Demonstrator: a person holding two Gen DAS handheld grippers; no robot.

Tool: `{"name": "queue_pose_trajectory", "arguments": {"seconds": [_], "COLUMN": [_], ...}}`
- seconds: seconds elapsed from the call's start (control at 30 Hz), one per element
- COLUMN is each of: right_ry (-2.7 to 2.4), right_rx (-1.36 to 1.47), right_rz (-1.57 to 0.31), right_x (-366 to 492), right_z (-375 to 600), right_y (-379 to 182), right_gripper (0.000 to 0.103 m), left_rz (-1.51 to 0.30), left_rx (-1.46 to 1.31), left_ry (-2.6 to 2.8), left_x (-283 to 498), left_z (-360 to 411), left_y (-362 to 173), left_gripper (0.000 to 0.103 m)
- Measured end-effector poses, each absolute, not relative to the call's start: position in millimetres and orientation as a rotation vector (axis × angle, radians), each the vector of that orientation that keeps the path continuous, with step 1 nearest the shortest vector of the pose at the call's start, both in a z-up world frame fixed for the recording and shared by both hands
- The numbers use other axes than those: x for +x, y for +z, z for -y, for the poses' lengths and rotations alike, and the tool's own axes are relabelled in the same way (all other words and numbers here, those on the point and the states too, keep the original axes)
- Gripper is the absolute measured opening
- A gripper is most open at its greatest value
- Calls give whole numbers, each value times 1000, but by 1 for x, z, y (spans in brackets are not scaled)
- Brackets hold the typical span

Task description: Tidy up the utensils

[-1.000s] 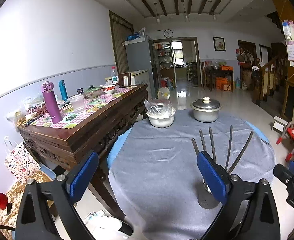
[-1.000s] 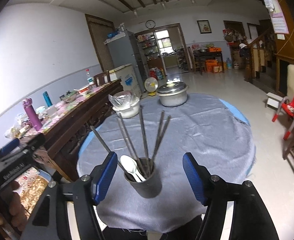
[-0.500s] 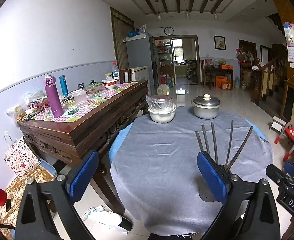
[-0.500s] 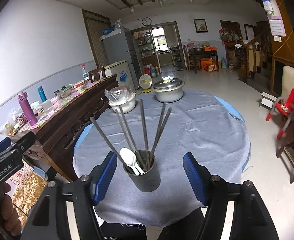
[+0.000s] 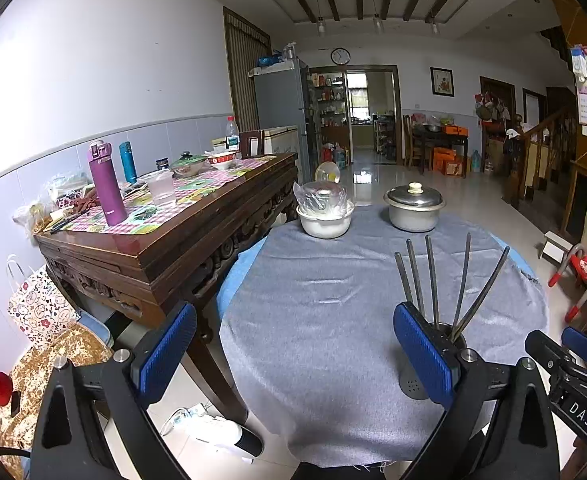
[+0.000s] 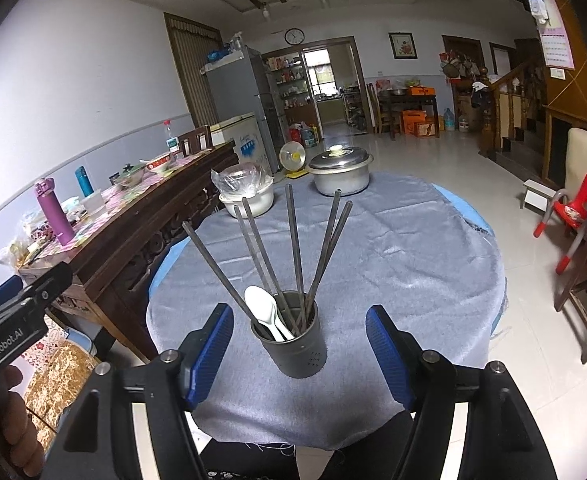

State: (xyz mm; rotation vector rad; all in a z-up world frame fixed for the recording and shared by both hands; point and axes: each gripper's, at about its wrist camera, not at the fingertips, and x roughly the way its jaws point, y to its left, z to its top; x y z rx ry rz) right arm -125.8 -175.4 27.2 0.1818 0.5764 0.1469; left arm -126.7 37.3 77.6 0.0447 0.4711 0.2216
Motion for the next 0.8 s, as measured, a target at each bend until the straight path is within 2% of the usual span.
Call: {"name": "queue_pose_trajectory", "arguments": {"seconds": [0.8], "right_ry": [142], "right_rx": [195], "right_rz": [-556], "right_x": [-130], "right_z": [181], "right_y": [33], "right_gripper": [72], "left_rz": [-464], "left_rx": [50], "left_ry": [226], "left_x": [-130], "left_z": [-34], "left_y": [81], "left_gripper": [99]}}
